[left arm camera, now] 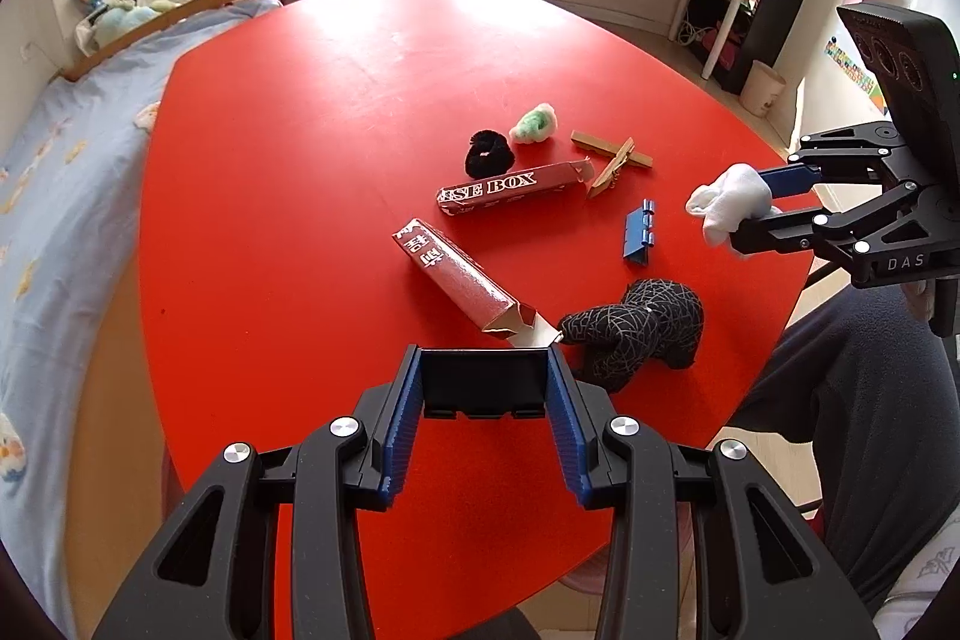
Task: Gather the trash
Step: 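Close the right gripper on the white crumpled tissue and lift it, then grasp the black phone stand with the left gripper while the right holds the tissue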
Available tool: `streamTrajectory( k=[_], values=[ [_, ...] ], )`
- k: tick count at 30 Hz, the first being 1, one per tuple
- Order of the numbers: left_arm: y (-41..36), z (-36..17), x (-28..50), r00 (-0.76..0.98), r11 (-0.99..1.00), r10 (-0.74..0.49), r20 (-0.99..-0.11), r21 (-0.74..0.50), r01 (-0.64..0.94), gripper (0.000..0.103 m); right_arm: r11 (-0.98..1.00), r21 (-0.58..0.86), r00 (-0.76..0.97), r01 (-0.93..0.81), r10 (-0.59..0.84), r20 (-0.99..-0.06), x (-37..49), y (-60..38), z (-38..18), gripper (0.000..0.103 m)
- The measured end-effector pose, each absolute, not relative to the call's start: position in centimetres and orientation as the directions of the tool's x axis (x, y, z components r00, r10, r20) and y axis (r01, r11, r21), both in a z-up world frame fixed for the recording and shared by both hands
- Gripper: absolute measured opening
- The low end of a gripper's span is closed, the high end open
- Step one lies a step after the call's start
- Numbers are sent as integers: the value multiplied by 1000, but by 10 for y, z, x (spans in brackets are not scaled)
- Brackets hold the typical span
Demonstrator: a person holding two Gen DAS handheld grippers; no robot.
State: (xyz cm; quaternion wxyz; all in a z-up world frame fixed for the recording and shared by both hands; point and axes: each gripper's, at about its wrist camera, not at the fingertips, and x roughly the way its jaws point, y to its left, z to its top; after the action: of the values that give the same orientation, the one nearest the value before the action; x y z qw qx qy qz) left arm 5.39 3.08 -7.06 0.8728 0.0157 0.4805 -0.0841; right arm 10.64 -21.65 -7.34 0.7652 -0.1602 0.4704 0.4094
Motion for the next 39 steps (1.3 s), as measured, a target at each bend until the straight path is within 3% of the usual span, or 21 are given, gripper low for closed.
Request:
streamTrajectory(
  k=[28,29,30,32,39],
  values=[
    [24,-89,50,469,986,-133,-873,-71,148,42,621,156,213,-768,477,-853,104,-214,-74,40],
    [25,-90,50,468,987,-130,-874,-69,146,51,621,157,212,-768,477,-853,104,-214,-75,40],
    [25,-90,49,472,988,-126,-873,-65,143,71,621,157,211,-768,477,-853,105,-214,-76,40],
    [24,-88,47,492,989,-116,-863,-52,141,88,621,158,209,-768,477,-854,105,-213,-76,40],
    [24,-87,48,488,991,-88,-868,-27,130,92,620,160,207,-768,478,-854,104,-212,-79,40]
  ],
)
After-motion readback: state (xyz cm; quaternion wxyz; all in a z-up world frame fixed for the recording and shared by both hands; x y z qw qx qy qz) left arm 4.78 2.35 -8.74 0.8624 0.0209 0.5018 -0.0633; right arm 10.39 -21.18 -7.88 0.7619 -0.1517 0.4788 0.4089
